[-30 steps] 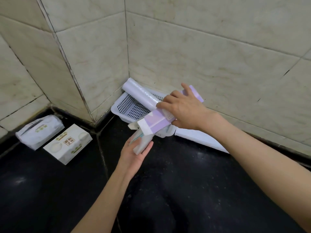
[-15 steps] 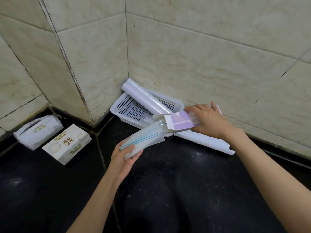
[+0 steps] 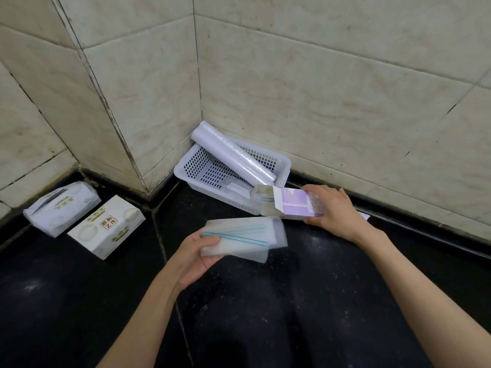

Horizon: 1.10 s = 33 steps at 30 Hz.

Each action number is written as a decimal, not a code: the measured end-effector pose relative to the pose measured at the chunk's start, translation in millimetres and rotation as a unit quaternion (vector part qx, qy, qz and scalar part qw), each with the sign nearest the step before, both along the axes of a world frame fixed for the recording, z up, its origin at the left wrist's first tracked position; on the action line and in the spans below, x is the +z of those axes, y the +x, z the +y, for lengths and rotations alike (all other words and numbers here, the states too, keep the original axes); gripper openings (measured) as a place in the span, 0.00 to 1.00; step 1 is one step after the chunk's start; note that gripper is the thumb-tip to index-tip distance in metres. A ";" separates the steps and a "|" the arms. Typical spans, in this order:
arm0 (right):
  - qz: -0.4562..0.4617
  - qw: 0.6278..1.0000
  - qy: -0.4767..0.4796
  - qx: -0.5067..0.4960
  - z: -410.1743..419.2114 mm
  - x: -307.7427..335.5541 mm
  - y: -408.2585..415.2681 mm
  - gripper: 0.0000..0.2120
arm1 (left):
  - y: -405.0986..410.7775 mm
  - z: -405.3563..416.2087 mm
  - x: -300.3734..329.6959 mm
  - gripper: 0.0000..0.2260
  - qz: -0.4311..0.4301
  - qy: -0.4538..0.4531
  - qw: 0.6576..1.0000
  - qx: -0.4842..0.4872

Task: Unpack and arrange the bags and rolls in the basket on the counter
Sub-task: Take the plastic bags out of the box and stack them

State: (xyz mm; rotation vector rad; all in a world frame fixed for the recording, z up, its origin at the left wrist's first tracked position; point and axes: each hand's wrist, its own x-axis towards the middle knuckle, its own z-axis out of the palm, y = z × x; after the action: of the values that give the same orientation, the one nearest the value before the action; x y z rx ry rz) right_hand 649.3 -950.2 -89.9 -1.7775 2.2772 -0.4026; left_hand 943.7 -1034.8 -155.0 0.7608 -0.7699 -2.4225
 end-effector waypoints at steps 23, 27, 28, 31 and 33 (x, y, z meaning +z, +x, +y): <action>-0.111 0.993 -0.038 0.003 19.7 -47.8 6.6 0.32 | -38.6 15.5 33.0 0.23 -0.146 -0.211 0.952 -0.165; -0.105 0.994 -0.016 -0.021 26.8 -58.8 -0.2 0.32 | -24.7 11.9 25.9 0.21 -0.144 -0.196 0.958 -0.149; -0.105 0.994 -0.013 -0.026 28.5 -61.0 -1.2 0.32 | -21.7 10.9 24.0 0.21 -0.147 -0.192 0.960 -0.144; -0.113 0.993 -0.008 -0.034 30.9 -66.1 -0.9 0.33 | -17.6 9.9 19.1 0.23 -0.154 -0.184 0.962 -0.131; -0.121 0.992 -0.014 -0.044 30.3 -67.9 0.4 0.33 | -18.4 11.2 16.2 0.22 -0.154 -0.182 0.964 -0.118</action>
State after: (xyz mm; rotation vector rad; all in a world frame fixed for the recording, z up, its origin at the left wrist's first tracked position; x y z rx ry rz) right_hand 649.7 -920.0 -157.8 -1.5493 2.1928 -0.6320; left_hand 925.2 -1023.6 -138.8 0.9487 -1.4570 -2.2828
